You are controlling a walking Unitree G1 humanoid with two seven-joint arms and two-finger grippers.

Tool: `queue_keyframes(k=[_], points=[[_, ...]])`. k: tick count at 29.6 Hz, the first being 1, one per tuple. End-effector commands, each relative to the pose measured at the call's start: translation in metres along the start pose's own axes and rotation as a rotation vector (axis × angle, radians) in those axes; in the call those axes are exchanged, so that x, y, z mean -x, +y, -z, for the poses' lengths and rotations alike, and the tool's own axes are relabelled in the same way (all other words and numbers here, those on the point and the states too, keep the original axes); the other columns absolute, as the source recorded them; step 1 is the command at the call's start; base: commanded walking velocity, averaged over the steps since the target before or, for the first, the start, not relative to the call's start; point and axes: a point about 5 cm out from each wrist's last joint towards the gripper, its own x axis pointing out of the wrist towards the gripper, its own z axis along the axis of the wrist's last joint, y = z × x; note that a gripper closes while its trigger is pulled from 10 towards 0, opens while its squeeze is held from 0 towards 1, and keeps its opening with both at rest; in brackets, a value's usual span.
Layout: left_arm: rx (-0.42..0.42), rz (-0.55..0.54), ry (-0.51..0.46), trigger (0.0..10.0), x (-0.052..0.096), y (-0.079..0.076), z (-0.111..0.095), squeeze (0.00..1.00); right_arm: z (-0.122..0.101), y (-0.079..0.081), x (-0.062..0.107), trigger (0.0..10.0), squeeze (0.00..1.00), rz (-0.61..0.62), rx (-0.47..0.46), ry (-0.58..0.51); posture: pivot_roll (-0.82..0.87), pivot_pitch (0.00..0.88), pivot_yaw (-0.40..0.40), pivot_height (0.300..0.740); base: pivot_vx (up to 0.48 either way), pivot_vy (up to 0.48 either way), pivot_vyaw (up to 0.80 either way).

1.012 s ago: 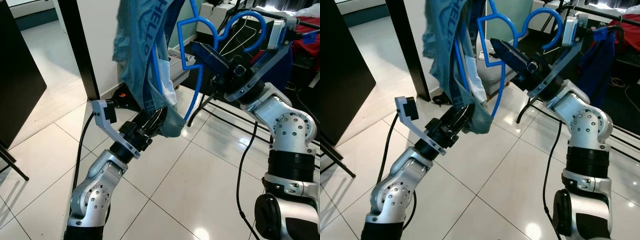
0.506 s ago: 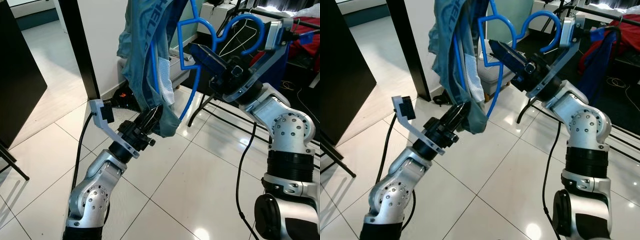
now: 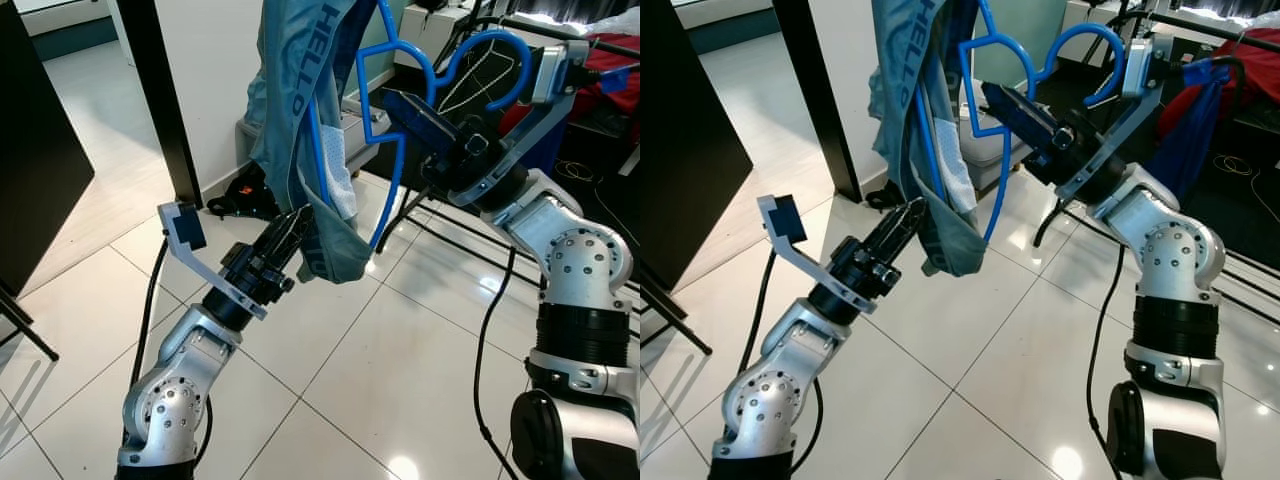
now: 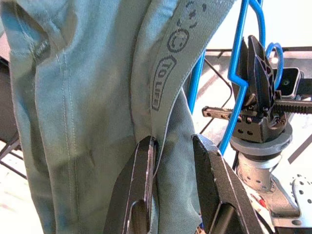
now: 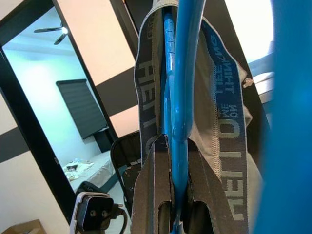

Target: Hang hanger

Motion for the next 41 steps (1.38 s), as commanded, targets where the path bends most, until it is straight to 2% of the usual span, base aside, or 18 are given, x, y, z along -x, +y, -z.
queue_keyframes(k=[1,9,12,28,29,30,31,41], points=[[-0.003,0.012,0.016,10.0,0.002,-0.002,0.0,0.0,-0.007,0.001,0.0,10.0,0.0,-0.005,0.021,-0.025,-0.08,0.086,-0.039,0.74,0.0,0.0,0.0],[-0.007,0.023,0.042,10.0,0.003,-0.003,0.004,0.0,-0.007,0.001,0.001,10.0,0.0,-0.003,0.022,-0.026,-0.09,0.09,-0.038,0.74,0.0,0.0,0.0],[-0.036,0.024,0.098,10.0,0.004,-0.004,0.012,0.0,-0.008,0.001,0.002,10.0,0.0,-0.002,0.023,-0.03,-0.09,0.09,-0.036,0.74,0.0,0.0,0.0],[-0.048,0.003,0.108,10.0,0.004,0.0,0.013,0.0,-0.01,0.003,0.0,10.0,0.0,-0.009,0.027,-0.036,-0.09,0.095,-0.034,0.74,0.0,0.0,0.0],[-0.047,0.0,0.106,9.5,0.004,0.001,0.013,0.0,-0.01,0.003,0.0,10.0,0.0,-0.009,0.028,-0.036,-0.09,0.095,-0.034,0.74,0.0,0.0,0.0],[-0.043,-0.008,0.097,0.9,0.004,0.002,0.012,0.0,-0.01,0.003,0.0,10.0,0.0,-0.01,0.028,-0.037,-0.09,0.095,-0.035,0.74,0.0,0.0,0.0],[-0.041,-0.014,0.091,0.0,0.004,0.003,0.012,0.0,-0.01,0.003,0.0,10.0,0.0,-0.01,0.028,-0.037,-0.09,0.095,-0.034,0.74,0.0,0.0,0.0],[-0.029,-0.031,0.068,0.0,0.006,0.005,0.008,0.0,-0.01,0.0,-0.001,10.0,0.0,0.007,0.031,-0.044,-0.09,0.09,-0.034,0.74,0.0,0.0,0.0]])
